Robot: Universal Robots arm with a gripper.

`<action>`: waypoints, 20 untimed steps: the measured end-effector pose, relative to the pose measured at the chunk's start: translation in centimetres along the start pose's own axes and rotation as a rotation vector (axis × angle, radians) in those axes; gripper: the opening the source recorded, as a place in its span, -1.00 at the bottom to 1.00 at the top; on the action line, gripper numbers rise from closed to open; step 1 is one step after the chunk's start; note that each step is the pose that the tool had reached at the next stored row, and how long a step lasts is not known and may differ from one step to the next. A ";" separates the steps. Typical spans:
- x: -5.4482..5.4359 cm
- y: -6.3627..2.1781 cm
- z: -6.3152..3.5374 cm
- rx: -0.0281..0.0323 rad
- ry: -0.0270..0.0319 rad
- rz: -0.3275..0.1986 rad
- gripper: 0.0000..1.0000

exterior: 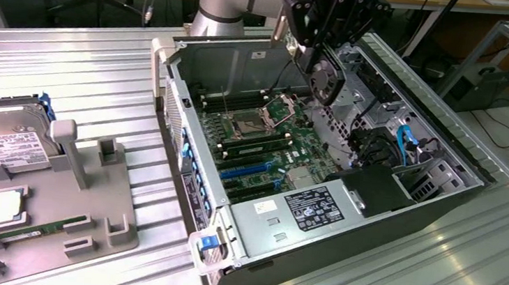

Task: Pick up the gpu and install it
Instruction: 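Pick up the gpu and move the gpu toward the slot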

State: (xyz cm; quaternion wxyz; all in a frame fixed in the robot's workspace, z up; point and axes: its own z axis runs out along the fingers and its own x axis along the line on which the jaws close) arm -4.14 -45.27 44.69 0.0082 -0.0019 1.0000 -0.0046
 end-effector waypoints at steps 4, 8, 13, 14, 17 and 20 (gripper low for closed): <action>-0.4 0.00 0.01 0.0000 0.0000 0.000 -0.45; -1.0 0.00 0.02 0.0000 0.0000 0.000 -0.45; -1.9 -0.01 0.03 0.0000 0.0000 0.000 -0.45; -2.0 -0.01 0.04 0.0000 0.0000 0.000 -0.45; -2.4 -0.01 0.04 0.0000 0.0001 0.000 -0.45; -2.4 -0.01 0.04 0.0000 0.0000 0.000 -0.45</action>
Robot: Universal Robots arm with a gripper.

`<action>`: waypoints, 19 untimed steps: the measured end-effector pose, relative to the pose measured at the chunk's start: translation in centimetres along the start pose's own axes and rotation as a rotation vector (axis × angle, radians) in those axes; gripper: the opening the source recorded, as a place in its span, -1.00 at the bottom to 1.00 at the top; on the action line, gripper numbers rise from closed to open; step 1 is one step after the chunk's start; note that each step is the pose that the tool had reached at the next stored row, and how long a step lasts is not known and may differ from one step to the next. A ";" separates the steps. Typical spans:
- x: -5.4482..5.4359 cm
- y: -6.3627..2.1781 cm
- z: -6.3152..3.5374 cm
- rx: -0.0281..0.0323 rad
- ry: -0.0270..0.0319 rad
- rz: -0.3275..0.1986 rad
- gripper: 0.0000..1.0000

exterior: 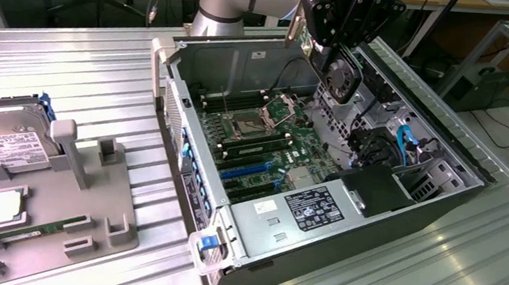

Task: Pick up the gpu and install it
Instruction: 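Pick up the gpu and move the gpu toward the slot, then insert the gpu into the slot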

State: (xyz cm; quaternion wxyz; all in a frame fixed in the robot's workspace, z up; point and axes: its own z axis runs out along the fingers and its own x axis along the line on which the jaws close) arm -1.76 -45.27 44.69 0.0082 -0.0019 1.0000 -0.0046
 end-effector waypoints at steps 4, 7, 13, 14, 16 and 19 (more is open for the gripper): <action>0.0 0.00 0.00 0.0000 0.0000 0.000 -0.45; 0.0 0.00 0.00 0.0000 0.0000 0.000 -0.45; 0.0 0.00 0.00 -0.0002 -0.0001 -0.008 -0.45; 0.0 0.00 0.00 -0.0002 -0.0001 -0.014 -0.45; 0.0 0.00 0.00 -0.0004 -0.0002 -0.026 -0.45; 0.1 0.00 0.00 -0.0007 -0.0005 -0.045 -0.45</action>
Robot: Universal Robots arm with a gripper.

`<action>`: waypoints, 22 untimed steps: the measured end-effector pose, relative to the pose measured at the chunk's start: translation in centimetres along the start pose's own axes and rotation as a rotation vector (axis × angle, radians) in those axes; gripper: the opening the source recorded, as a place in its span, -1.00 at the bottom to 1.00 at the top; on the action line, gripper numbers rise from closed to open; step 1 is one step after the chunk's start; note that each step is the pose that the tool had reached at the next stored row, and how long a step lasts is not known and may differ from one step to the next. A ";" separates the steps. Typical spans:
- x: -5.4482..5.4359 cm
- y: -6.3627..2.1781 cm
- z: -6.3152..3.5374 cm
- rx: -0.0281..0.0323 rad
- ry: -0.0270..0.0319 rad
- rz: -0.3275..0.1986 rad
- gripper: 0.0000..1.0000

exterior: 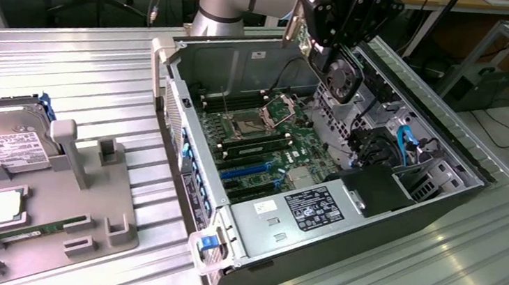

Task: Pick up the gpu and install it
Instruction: 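Insert the gpu into the slot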

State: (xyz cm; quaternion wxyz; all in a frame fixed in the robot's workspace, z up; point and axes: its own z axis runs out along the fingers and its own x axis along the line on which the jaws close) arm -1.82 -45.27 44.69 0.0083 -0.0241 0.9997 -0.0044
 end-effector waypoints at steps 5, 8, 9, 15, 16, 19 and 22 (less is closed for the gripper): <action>0.0 0.00 0.00 -0.0005 -0.0002 -0.032 -0.45; 0.0 0.00 0.00 -0.0008 -0.0003 -0.049 -0.45; 0.0 -0.01 0.00 -0.0009 -0.0004 -0.055 -0.45; 0.1 -0.02 0.00 -0.0014 -0.0007 -0.088 -0.45; 0.1 -0.02 0.00 -0.0015 -0.0008 -0.092 -0.45; 0.1 -0.03 0.00 -0.0017 -0.0009 -0.105 -0.45; 0.1 -0.03 0.00 -0.0020 -0.0010 -0.119 -0.45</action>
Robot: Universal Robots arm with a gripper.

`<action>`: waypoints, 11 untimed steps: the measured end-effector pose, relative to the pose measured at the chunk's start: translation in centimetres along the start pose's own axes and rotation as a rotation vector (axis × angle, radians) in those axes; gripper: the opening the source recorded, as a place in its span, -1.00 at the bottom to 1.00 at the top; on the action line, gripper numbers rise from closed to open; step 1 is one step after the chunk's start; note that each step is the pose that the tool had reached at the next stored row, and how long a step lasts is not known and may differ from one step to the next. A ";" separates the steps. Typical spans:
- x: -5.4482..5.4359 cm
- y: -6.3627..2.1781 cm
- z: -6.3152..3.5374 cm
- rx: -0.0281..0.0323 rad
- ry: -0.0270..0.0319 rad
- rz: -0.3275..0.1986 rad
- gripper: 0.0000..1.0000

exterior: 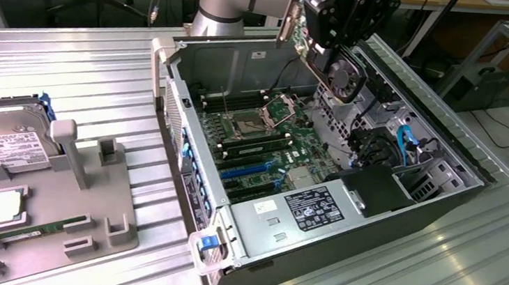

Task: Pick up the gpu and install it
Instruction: 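Insert the gpu into the slot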

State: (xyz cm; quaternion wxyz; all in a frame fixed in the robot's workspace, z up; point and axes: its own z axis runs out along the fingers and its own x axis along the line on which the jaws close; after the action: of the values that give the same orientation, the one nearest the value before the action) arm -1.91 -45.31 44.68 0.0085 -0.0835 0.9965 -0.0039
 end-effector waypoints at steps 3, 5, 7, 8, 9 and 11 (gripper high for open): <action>0.0 -0.01 0.00 -0.0002 -0.0001 -0.014 -0.45; 0.0 -0.01 0.00 -0.0007 -0.0003 -0.025 -0.45; 0.0 -0.01 0.00 -0.0009 -0.0004 -0.039 -0.45; 0.0 -0.01 0.00 -0.0011 -0.0004 -0.043 -0.45; 0.0 -0.01 0.00 -0.0012 -0.0005 -0.049 -0.45; 0.0 -0.01 0.00 -0.0013 -0.0006 -0.057 -0.45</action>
State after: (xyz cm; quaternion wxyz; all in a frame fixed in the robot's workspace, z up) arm -1.91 -45.32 44.69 0.0086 -0.1121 0.9937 -0.0034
